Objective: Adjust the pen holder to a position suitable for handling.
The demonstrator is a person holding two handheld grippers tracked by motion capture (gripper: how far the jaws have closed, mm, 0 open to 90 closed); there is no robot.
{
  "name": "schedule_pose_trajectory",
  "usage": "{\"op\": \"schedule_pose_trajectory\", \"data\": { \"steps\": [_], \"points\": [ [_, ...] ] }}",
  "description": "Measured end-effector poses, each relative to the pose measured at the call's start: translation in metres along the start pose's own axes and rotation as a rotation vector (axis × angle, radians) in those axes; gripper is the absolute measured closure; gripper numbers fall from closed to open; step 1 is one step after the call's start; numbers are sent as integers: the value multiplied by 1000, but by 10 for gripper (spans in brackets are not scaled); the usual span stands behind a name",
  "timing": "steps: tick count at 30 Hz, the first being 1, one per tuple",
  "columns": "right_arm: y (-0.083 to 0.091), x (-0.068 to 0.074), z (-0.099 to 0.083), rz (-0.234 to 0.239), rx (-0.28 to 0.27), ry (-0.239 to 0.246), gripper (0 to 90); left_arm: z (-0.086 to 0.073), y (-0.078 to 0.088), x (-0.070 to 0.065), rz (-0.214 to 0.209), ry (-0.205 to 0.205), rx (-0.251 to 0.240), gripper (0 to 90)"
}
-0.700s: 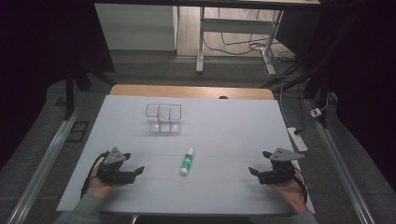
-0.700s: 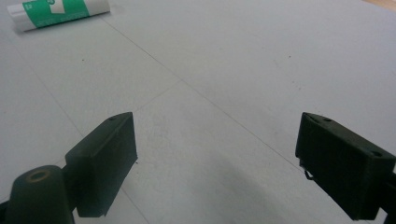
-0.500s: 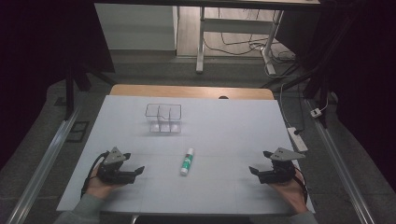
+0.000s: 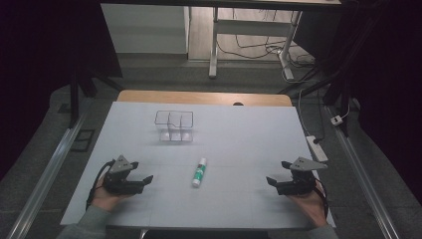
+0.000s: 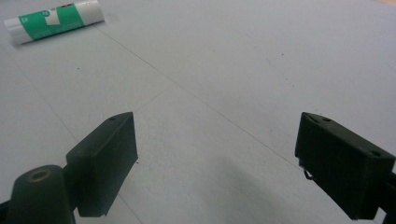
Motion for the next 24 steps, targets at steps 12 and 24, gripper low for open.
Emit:
{"op": "schedule_pose_trajectory", "data": {
  "steps": [12,24],
  "points": [
    [0,4,3,-1,1,21,131,7,1,1,-6,-11,-16,233],
    [-4,2,1,-5,16,19,134,23,-5,14,3,6,-6,247]
  ]
}}
Point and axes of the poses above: each handheld gripper's, and its own axes: y roughly backward along the jaws, z roughly out of its top, x roughly to its left, the point moved 9 cm from there along -y, roughly forward along the jaws, and after that the axes turned 8 degrees about -y, right-handed, at the moved point
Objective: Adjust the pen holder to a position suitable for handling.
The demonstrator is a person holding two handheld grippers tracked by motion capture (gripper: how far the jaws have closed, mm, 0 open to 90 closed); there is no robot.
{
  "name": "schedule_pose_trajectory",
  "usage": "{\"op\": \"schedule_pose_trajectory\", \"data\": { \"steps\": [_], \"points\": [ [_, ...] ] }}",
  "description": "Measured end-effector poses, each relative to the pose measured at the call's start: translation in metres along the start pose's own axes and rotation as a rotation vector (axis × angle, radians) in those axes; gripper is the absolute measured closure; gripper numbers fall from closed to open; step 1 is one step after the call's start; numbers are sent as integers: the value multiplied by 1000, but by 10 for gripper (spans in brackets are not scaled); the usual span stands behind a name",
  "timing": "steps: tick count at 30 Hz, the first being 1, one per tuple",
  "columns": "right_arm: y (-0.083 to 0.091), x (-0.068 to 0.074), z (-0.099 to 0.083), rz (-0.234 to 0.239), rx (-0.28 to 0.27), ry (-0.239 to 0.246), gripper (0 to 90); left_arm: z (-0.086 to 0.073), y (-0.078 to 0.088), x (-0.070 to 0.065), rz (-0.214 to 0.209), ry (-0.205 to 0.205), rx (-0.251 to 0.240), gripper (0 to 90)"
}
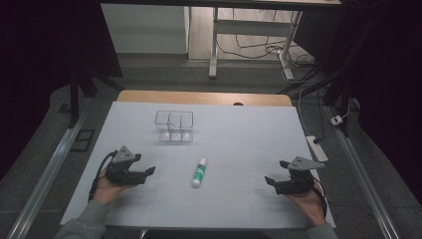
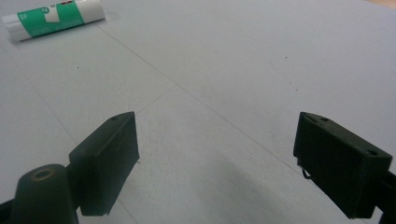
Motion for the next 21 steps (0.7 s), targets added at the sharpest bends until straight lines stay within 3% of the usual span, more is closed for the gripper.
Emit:
{"op": "schedule_pose_trajectory", "data": {
  "steps": [13,21],
  "points": [
    [1,1,-1,-2,-5,1,139,16,-15,23,50,-4,33,268],
    [1,5,-4,5,6,7,142,23,-33,42,55,16,50,304]
  ]
}}
Point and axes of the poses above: each handheld gripper's, and its own axes: y roughly backward along the jaws, z roughly out of its top, x roughly to its left, the point moved 9 cm from there along -y, roughly forward along the jaws, and after that the axes turned 8 degrees about -y, right-handed, at the moved point
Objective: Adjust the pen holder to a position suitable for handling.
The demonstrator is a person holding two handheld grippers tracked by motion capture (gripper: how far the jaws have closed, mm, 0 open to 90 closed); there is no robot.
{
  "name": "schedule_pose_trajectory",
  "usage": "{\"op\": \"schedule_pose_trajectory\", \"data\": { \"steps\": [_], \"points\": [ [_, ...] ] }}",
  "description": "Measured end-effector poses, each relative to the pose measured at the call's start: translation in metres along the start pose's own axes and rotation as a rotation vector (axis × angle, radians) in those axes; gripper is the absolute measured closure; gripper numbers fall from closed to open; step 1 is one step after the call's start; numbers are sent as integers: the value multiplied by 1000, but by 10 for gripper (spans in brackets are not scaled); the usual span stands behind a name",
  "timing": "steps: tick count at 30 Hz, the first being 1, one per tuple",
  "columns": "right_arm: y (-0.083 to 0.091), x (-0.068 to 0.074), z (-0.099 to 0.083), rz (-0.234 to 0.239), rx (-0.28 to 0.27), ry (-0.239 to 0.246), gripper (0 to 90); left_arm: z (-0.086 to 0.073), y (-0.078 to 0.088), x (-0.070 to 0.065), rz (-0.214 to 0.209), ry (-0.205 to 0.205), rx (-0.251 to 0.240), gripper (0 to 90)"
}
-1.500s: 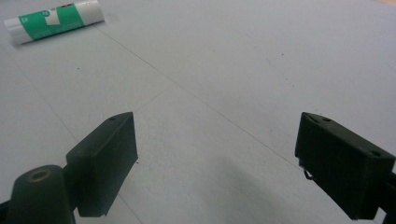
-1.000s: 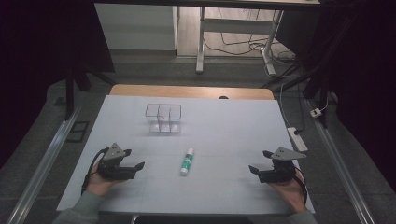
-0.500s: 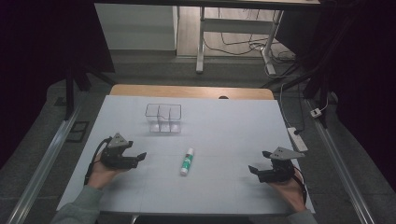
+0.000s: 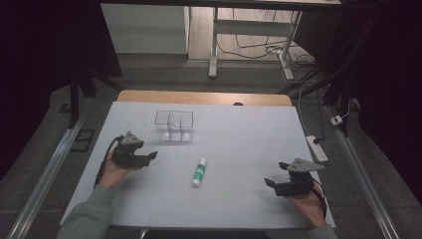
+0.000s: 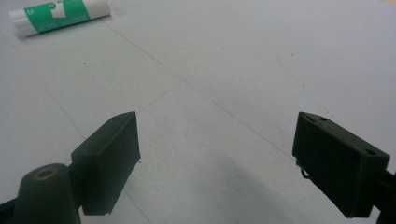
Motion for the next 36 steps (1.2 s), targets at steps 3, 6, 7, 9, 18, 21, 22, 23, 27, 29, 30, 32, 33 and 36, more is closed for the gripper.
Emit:
{"op": "schedule_pose_trajectory", "data": {
  "steps": [3,6,7,9,18,21,22,23,27,29,30,32,33,36],
  "points": [
    [0,1,0,0,-2,3,144,3,-7,9,17,9,6,325],
    [0,0,0,4,-2,0,144,5,-13,17,38,9,22,329],
    [0,0,0,-1,0,2,144,7,-15,19,42,7,23,329],
    [0,-1,-1,-3,3,2,144,9,-18,21,39,4,25,332],
    [-2,0,-2,-6,13,9,144,13,-23,40,58,42,0,385],
    [-2,0,-2,-4,11,7,146,15,-27,46,59,51,-6,460],
    [-2,0,-2,-4,11,7,146,15,-27,46,59,51,-6,488],
    [-2,-1,-3,-8,16,10,147,17,-28,48,60,54,-13,516],
    [-3,-1,-3,-7,20,9,147,23,-32,53,63,67,-32,605],
    [-3,-1,-3,-8,17,9,148,25,-35,54,61,66,-28,637],
    [-3,-1,-3,-8,17,9,148,26,-37,55,60,61,-27,660],
    [-3,-1,-3,-9,18,8,148,28,-40,56,59,56,-27,687],
    [-3,-1,-3,-10,18,8,149,29,-42,57,64,53,-28,719],
    [-3,-1,-4,-14,22,9,150,29,-47,60,86,61,-29,886]
  ]
}}
Point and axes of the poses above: each handheld gripper's, and its own axes: y roughly backward along the jaws, z roughly out of its top, x roughly to its left, the point moved 9 cm from there along -y, roughly forward along the jaws, and after that the axes turned 8 degrees about -y, right-handed, at the moved point
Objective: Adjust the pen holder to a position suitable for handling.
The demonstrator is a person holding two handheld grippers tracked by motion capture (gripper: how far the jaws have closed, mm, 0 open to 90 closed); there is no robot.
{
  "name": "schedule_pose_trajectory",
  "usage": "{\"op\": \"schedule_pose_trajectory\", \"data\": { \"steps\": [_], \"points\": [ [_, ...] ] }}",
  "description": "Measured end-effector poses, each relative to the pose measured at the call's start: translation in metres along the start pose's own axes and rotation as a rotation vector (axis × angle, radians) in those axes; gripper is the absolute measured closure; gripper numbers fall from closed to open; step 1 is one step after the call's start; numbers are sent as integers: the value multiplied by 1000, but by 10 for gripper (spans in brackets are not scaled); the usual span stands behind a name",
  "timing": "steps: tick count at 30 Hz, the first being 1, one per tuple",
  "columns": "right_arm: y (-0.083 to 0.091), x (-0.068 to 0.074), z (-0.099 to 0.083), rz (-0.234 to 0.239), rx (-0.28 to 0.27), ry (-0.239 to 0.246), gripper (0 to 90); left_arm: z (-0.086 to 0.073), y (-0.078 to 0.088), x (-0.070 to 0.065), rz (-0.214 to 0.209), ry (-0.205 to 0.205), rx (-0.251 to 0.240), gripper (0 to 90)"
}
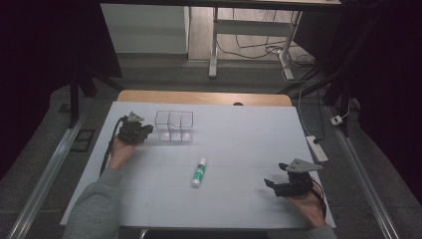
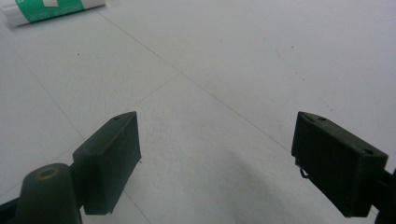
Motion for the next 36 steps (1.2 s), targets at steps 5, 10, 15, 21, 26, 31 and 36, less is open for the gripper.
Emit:
{"op": "schedule_pose_trajectory", "data": {
  "steps": [5,10,15,21,26,31,36],
  "points": [
    [0,0,-1,-1,4,-1,150,0,-7,3,-15,8,10,890],
    [0,0,-1,-1,3,-2,151,1,-15,3,-40,24,8,890],
    [-1,0,-1,-4,4,-4,151,4,-20,2,-54,20,7,890],
    [-1,0,-2,-9,8,-2,152,2,-23,2,-67,32,12,891],
    [-1,0,-2,-7,11,1,153,4,-24,-2,-79,26,9,890],
    [-1,0,-2,-7,11,2,154,6,-23,-2,-77,33,7,890],
    [-1,0,-2,-8,8,2,154,6,-24,-2,-76,34,9,891]
  ]
}}
Point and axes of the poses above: each handheld gripper's, and its own axes: y roughly backward along the jaws, z roughly out of its top, x roughly to its left, the point moved 9 cm from there along -y, roughly forward along the jaws, and after that the axes turned 8 degrees about -y, right-handed, at the moved point
